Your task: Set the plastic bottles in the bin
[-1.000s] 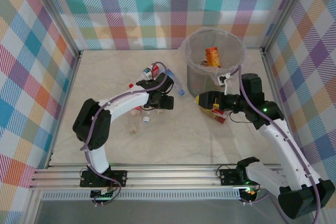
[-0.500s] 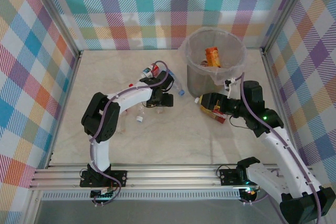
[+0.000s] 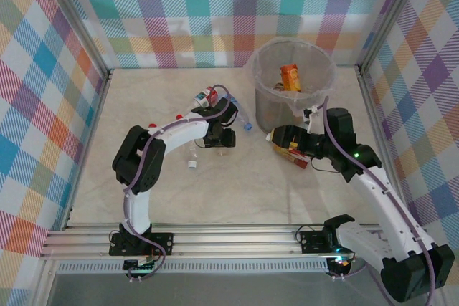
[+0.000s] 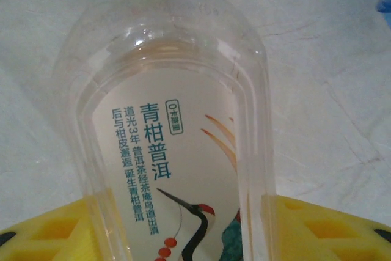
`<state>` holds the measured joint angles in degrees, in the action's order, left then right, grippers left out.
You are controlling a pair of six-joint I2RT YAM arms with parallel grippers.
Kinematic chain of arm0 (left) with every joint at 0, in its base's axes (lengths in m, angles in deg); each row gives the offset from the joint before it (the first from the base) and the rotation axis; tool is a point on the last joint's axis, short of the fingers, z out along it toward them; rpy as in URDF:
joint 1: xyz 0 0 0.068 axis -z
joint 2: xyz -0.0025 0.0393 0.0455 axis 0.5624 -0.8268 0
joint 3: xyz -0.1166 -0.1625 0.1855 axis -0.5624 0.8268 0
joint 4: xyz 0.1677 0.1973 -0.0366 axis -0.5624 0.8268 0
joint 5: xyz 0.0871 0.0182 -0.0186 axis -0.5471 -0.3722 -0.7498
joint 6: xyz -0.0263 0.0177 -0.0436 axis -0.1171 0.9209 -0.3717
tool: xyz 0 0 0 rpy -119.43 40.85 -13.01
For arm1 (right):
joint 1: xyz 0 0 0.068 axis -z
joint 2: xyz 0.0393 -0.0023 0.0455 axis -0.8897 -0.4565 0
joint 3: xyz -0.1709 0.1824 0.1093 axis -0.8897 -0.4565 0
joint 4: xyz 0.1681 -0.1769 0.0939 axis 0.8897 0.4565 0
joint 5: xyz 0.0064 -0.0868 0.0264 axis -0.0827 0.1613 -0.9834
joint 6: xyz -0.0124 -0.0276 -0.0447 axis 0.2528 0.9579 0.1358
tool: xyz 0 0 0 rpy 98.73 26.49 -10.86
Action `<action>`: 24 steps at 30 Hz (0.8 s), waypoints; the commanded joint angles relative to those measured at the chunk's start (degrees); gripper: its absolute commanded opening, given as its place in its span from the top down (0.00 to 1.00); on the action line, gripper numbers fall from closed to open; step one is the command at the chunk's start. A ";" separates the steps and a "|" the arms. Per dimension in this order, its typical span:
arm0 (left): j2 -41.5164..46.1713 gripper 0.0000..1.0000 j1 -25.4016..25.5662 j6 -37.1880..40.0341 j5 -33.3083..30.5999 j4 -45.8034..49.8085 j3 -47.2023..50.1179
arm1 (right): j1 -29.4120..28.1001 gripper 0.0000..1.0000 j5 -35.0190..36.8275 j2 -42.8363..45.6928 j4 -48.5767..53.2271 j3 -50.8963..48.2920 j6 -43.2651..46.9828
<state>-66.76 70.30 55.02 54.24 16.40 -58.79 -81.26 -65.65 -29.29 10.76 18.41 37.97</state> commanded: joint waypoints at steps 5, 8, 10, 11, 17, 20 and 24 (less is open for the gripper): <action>11.67 0.47 -0.48 1.01 9.56 -4.60 4.62 | -0.47 0.02 -7.13 -2.37 -6.75 -2.55 -5.19; 16.35 0.47 -0.63 1.84 13.14 -6.31 7.45 | -0.55 0.04 -7.81 -3.02 -8.84 -2.97 -6.99; 19.49 0.47 -1.05 2.28 17.12 -8.15 9.71 | -0.66 0.05 -8.41 -3.63 -9.78 -2.97 -7.89; 20.93 0.47 -1.33 2.37 19.58 -9.34 10.98 | -0.69 0.06 -8.89 -4.00 -10.39 -3.05 -8.47; 28.22 0.49 -2.74 2.20 35.81 -18.53 18.39 | -1.01 0.09 -12.45 -6.22 -16.75 -3.59 -12.85; 30.35 0.49 -3.12 2.15 40.71 -22.10 20.80 | -1.25 0.09 -13.16 -7.44 -19.06 -3.18 -14.88; 32.95 0.49 -3.20 1.46 47.11 -27.10 23.64 | -2.03 0.09 -13.52 -8.92 -21.25 -2.53 -16.90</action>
<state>-36.75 67.68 56.66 92.64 -3.80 -36.43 -82.50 -77.04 -37.53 -5.90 15.44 23.90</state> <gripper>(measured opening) 0.537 0.915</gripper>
